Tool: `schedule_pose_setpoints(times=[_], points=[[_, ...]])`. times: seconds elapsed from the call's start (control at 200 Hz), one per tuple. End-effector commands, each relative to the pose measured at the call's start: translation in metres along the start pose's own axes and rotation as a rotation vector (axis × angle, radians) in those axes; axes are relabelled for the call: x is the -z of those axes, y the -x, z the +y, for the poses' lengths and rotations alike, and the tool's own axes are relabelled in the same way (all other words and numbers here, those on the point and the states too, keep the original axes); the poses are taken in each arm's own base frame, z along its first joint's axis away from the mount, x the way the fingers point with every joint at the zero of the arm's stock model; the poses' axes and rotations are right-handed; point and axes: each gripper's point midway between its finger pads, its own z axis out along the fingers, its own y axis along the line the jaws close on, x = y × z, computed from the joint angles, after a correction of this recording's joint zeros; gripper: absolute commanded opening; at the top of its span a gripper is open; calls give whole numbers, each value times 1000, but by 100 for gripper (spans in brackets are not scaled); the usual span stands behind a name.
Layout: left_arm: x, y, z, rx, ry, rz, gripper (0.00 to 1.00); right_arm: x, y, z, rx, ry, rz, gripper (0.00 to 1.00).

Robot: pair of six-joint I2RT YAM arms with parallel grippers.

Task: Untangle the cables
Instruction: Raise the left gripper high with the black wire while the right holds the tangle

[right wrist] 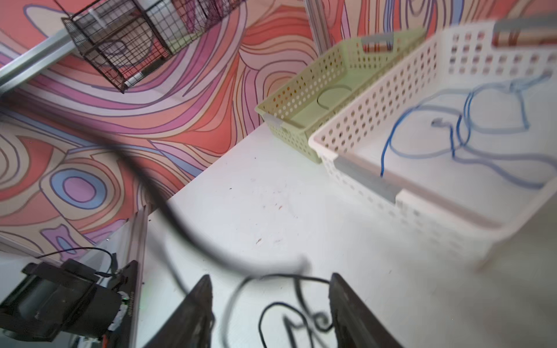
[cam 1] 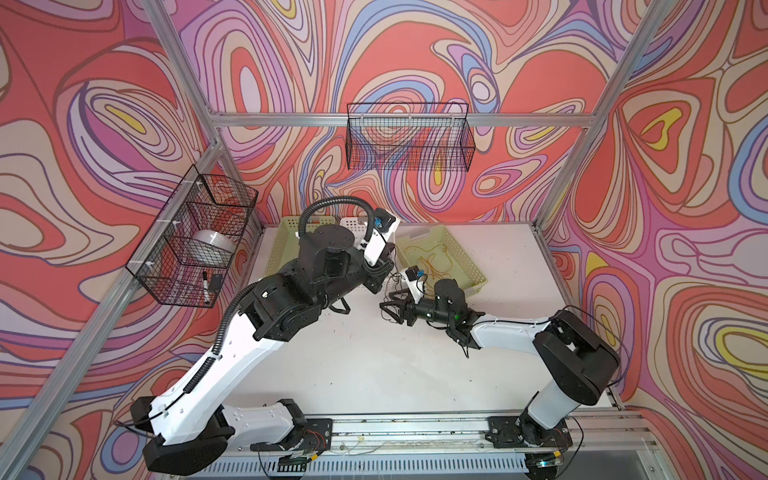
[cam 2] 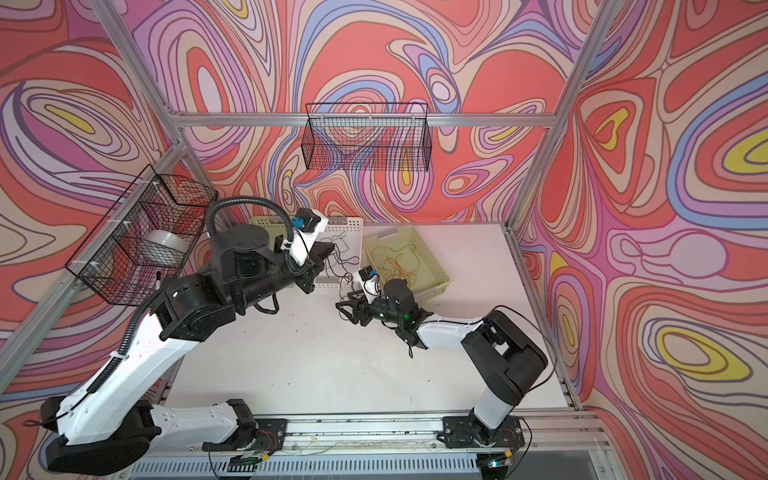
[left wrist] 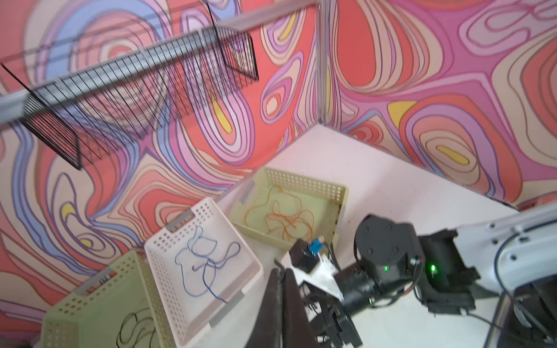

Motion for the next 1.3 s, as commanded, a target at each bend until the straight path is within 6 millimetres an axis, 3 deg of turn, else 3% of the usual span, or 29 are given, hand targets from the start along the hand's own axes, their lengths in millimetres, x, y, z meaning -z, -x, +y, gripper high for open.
schedule_pose_setpoints(times=[0.0,0.1,0.11,0.23,0.366,0.476,0.606,0.691,0.761,0.841,0.951,0.991,1.077,1.102,1.292], points=[[7,36,12,-70,55,-80,0,-4,-17,-2,-71,30,10,39],[9,59,21,-116,96,-108,0,-5,-32,-9,-93,14,41,9],[9,61,22,-121,99,-110,0,-7,-40,-14,-105,1,58,7],[14,87,32,-165,146,-149,0,-7,-67,-29,-144,-52,118,1],[21,115,48,-200,204,-200,0,-5,-99,-45,-208,-116,198,4],[25,130,74,-200,271,-222,0,6,-135,-68,-266,-249,305,5],[33,151,101,-198,331,-287,0,18,-158,-81,-287,-334,365,8],[38,161,116,-207,373,-317,0,27,-174,-93,-306,-415,424,12],[41,164,125,-200,385,-334,0,34,-183,-99,-315,-456,445,26],[37,161,130,-206,395,-323,0,38,-178,-99,-303,-471,423,33],[30,155,141,-203,414,-300,0,46,-178,-105,-287,-530,450,34],[29,154,143,-194,410,-301,0,47,-176,-105,-275,-537,454,40],[29,152,138,-179,378,-300,0,49,-156,-90,-230,-465,346,55],[28,151,137,-176,370,-299,0,51,-138,-82,-198,-437,289,59],[28,147,125,-140,295,-306,0,33,-72,-41,31,-254,167,75]])
